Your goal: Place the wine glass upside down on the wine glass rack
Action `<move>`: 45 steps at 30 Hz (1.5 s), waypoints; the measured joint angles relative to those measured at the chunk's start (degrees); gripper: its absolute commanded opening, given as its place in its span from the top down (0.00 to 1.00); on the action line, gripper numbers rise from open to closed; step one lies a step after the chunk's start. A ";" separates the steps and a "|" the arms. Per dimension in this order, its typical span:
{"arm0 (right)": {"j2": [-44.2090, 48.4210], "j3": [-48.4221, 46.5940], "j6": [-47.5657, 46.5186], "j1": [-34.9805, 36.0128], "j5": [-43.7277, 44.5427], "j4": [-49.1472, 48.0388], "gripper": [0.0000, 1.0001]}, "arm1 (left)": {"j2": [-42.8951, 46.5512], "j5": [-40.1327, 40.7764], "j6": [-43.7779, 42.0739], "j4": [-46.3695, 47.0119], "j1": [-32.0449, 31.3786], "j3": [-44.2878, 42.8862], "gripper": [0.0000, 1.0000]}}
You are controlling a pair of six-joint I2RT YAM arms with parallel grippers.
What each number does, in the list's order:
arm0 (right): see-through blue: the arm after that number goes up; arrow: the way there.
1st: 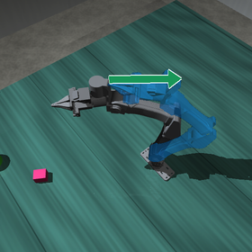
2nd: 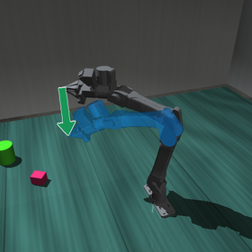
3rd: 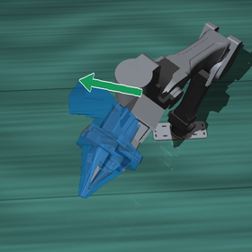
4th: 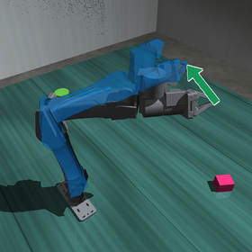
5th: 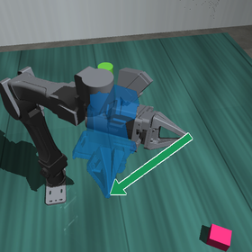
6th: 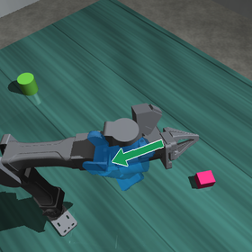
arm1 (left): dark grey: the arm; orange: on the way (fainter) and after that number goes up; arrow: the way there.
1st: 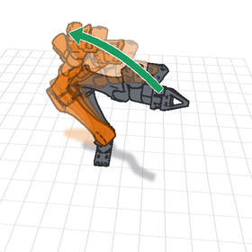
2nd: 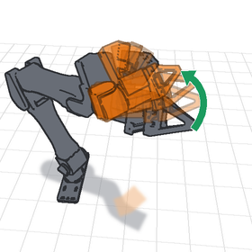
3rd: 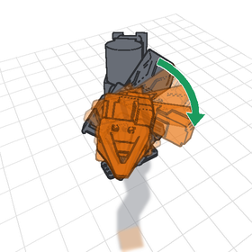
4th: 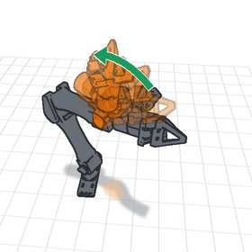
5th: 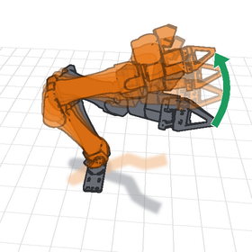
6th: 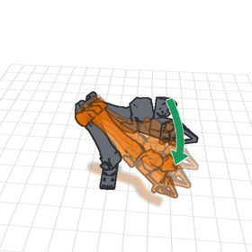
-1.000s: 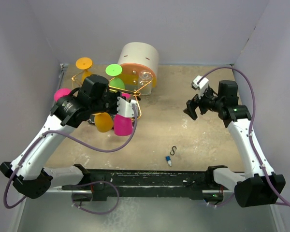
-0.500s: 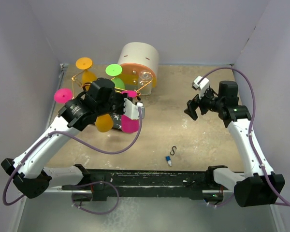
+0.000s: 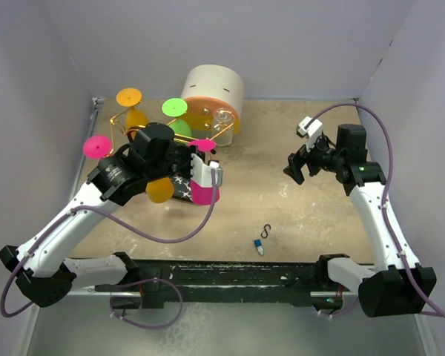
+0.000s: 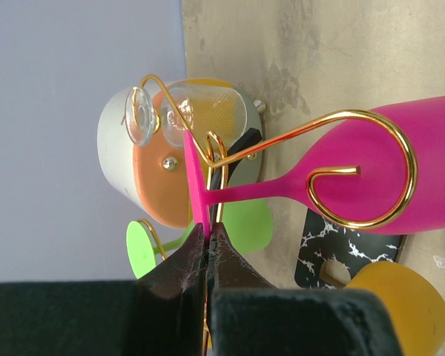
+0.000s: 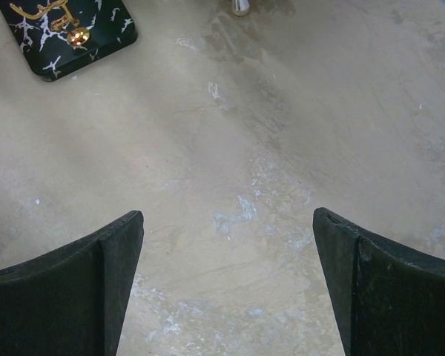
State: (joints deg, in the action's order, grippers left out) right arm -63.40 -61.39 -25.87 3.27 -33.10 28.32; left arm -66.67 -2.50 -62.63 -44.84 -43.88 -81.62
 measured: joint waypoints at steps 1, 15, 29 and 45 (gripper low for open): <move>-0.04 0.00 0.00 -0.07 -0.09 0.00 0.02 | 0.02 -0.15 0.00 0.20 -0.09 0.00 1.00; -0.35 0.00 0.00 -0.72 -1.62 0.04 0.02 | 0.00 -3.30 0.00 1.14 -0.90 0.90 1.00; -0.35 0.00 -0.02 -1.09 -2.60 0.04 0.02 | 0.48 -8.37 -0.11 0.37 -0.94 1.22 1.00; -0.35 0.00 -0.04 -1.20 -2.93 0.07 0.02 | 3.37 -11.98 0.02 -3.15 -0.94 1.81 1.00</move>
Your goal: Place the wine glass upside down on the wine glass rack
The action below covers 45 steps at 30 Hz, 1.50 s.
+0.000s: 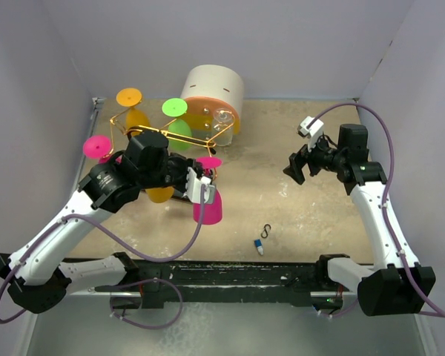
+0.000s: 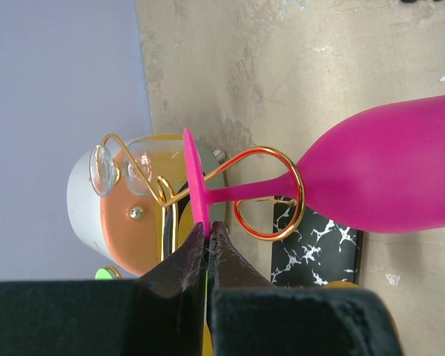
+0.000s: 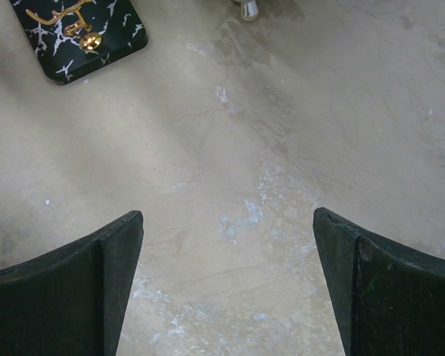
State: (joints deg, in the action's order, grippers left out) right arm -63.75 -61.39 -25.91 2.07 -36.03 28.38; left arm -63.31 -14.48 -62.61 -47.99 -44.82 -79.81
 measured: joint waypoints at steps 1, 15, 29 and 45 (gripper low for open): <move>0.00 0.00 0.00 0.00 -0.02 0.00 0.02 | 0.42 0.26 -0.02 -0.31 0.00 0.04 1.00; 0.00 0.00 0.00 -0.26 -0.94 0.02 0.02 | 1.31 2.78 -1.05 -1.01 0.00 0.98 1.00; 0.00 0.02 -0.04 -0.55 -0.96 0.11 0.01 | 1.60 4.61 -1.77 -1.14 0.00 2.86 1.00; 0.00 0.02 -0.22 -0.63 -0.50 0.17 0.00 | 1.64 4.79 -3.13 -2.40 0.00 3.72 0.97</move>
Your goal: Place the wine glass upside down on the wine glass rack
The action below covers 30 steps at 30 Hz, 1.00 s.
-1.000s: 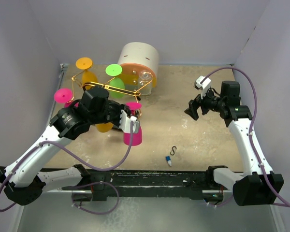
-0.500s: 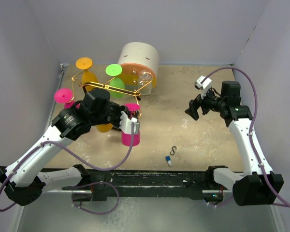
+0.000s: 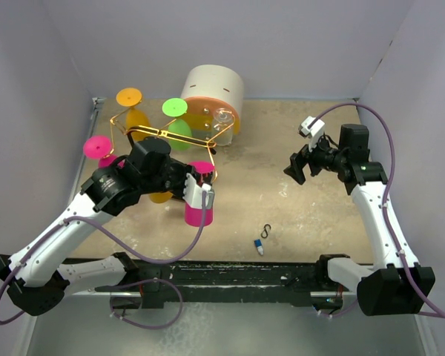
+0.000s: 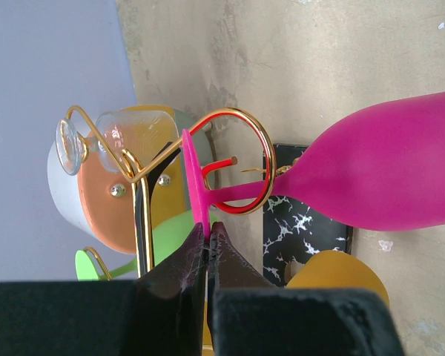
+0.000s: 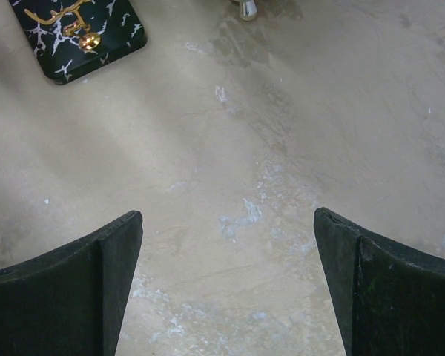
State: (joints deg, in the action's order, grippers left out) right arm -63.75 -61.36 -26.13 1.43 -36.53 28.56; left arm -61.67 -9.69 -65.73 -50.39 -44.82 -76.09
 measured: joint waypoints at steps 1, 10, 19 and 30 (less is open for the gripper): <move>0.00 0.00 -0.02 0.00 0.02 0.00 0.00 | 0.02 0.02 -0.02 0.00 0.00 0.00 0.97; 0.00 0.00 -0.04 0.00 0.81 -0.20 0.00 | -0.11 0.02 -0.92 -0.07 0.00 0.09 0.95; 0.00 0.00 -0.11 0.00 1.03 -0.20 0.00 | -0.13 0.04 -1.46 -0.39 0.00 0.09 0.93; 0.00 0.00 -0.46 -0.02 1.03 -0.20 0.00 | -0.13 0.04 -1.62 -0.96 -0.02 0.07 0.91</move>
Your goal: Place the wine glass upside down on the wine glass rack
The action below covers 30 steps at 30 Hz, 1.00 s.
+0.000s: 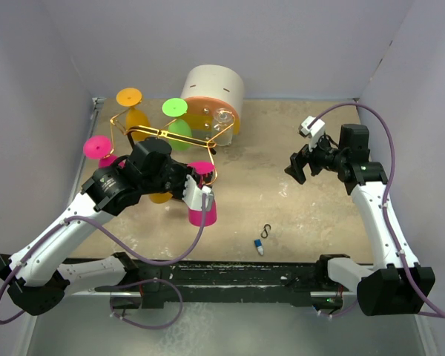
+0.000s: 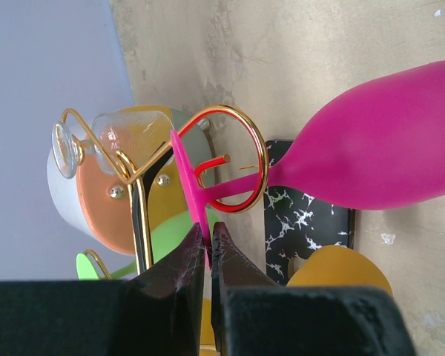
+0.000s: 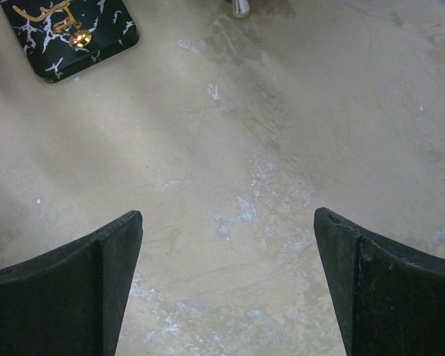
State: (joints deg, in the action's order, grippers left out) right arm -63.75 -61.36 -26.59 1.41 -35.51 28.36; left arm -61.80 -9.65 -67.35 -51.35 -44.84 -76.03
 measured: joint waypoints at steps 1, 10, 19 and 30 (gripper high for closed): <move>0.00 0.00 0.00 0.00 0.02 0.00 0.00 | 0.00 0.00 -0.02 -0.04 0.00 0.00 0.91; 0.00 0.00 -0.02 -0.11 0.02 0.00 0.00 | -0.02 0.04 -0.50 -0.57 -0.20 0.00 0.87; 0.00 0.00 -0.20 -0.24 0.00 0.00 0.00 | -0.11 0.04 -0.85 -1.29 -0.20 0.00 0.85; 0.00 0.00 -0.42 -0.24 0.00 0.00 0.00 | -0.11 0.02 -0.85 -2.23 -0.20 0.00 0.80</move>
State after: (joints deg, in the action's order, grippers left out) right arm -63.75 -61.36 -27.00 1.17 -35.51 28.36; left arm -61.91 -9.63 -68.20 -53.58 -45.04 -76.03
